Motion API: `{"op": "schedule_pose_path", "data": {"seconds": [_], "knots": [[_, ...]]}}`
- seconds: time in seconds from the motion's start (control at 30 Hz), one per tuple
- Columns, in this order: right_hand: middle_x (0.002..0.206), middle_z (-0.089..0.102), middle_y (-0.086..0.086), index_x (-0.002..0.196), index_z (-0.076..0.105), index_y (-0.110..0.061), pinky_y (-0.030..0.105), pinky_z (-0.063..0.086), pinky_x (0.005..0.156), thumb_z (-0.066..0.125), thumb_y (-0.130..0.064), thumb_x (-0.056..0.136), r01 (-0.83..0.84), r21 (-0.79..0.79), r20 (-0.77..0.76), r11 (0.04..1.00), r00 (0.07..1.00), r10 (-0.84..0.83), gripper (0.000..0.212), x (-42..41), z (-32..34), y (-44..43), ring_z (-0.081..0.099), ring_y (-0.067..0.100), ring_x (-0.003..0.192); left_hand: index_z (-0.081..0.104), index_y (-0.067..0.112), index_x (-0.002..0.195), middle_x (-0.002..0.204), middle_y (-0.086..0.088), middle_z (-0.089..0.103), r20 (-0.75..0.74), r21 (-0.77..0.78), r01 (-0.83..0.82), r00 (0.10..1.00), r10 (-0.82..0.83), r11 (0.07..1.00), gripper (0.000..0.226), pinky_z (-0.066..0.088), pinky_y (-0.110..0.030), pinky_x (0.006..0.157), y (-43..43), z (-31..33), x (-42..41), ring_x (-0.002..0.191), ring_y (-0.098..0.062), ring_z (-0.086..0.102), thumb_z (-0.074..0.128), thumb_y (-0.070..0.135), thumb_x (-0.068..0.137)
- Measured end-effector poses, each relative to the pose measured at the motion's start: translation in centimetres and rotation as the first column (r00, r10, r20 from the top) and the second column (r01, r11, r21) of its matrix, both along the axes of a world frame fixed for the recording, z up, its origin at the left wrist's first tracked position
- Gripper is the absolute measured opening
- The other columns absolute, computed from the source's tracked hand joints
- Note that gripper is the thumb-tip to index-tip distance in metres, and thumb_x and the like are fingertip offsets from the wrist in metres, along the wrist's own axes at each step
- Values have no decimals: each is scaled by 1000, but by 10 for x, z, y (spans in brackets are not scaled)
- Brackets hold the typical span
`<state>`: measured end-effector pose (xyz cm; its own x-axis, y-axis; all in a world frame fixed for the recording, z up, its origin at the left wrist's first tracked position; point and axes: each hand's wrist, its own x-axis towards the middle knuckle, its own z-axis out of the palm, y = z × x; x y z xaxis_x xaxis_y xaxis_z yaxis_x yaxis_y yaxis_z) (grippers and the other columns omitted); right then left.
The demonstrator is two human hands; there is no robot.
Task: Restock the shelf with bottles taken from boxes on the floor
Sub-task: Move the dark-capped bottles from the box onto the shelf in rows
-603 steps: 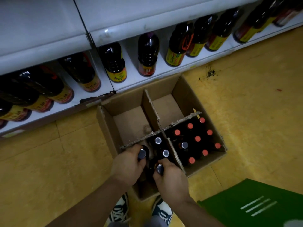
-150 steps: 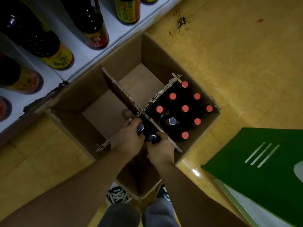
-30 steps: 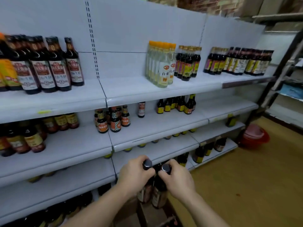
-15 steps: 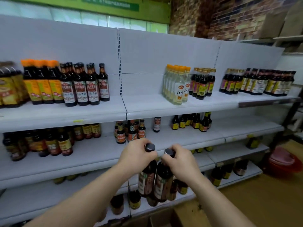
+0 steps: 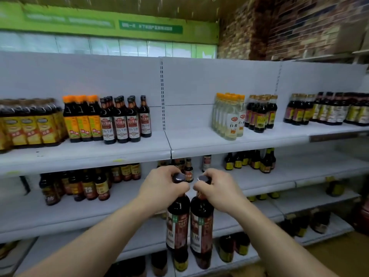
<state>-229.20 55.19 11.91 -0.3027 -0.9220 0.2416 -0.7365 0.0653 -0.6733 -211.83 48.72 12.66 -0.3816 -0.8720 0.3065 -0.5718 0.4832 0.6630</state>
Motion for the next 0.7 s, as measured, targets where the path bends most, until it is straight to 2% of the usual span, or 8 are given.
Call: {"op": "schedule_pose_path", "data": {"seconds": [0.07, 0.23, 0.37, 0.47, 0.6, 0.7], "knots": [[79, 67, -5, 84, 64, -27, 40, 53, 69, 67, -50, 81, -19, -24, 12, 1000, 1000, 19, 24, 6, 7, -4, 64, 16, 77, 67, 31, 74, 65, 9, 66, -14, 2, -20, 1000, 20, 1000, 18, 53, -36, 59, -2, 6, 8, 62, -9, 61, 66, 46, 63], [82, 68, -6, 86, 65, -29, 42, 54, 70, 65, -51, 80, -41, -71, -32, 997, 999, 39, 23, 25, 24, -16, 65, 17, 80, 68, 27, 77, 68, 6, 67, -23, -3, -37, 999, 37, 999, 18, 50, -34, 59, -6, 18, 31, 64, -10, 61, 77, 42, 74], [75, 67, 5, 83, 67, -14, 46, 51, 66, 65, -44, 85, -75, -83, -56, 994, 996, 71, 30, 44, 40, -23, 64, 26, 74, 69, 24, 76, 67, 2, 68, -75, 20, -68, 995, 69, 997, 28, 55, -40, 62, -13, 28, 50, 66, -17, 66, 67, 48, 62], [77, 68, 9, 84, 67, -13, 42, 47, 63, 66, -42, 85, -94, -88, -29, 992, 995, 91, 29, 58, 51, -33, 64, 29, 76, 68, 23, 73, 63, 4, 66, -85, 29, -78, 993, 80, 997, 21, 49, -34, 56, -19, 37, 63, 59, -13, 62, 69, 43, 66], [78, 69, 6, 84, 66, -16, 34, 42, 59, 67, -40, 86, -105, -89, -14, 991, 994, 104, 24, 76, 66, -45, 65, 24, 74, 69, 26, 74, 69, 4, 69, -103, 8, -108, 989, 108, 994, 21, 57, -39, 63, -32, 50, 82, 68, -14, 67, 66, 44, 63], [78, 68, 1, 83, 66, -19, 35, 46, 62, 67, -39, 86, -114, -104, -29, 988, 993, 111, 21, 93, 77, -56, 64, 20, 75, 68, 28, 74, 71, 4, 69, -132, 5, -119, 984, 119, 993, 22, 59, -41, 65, -43, 58, 98, 70, -15, 67, 66, 46, 62]]}}
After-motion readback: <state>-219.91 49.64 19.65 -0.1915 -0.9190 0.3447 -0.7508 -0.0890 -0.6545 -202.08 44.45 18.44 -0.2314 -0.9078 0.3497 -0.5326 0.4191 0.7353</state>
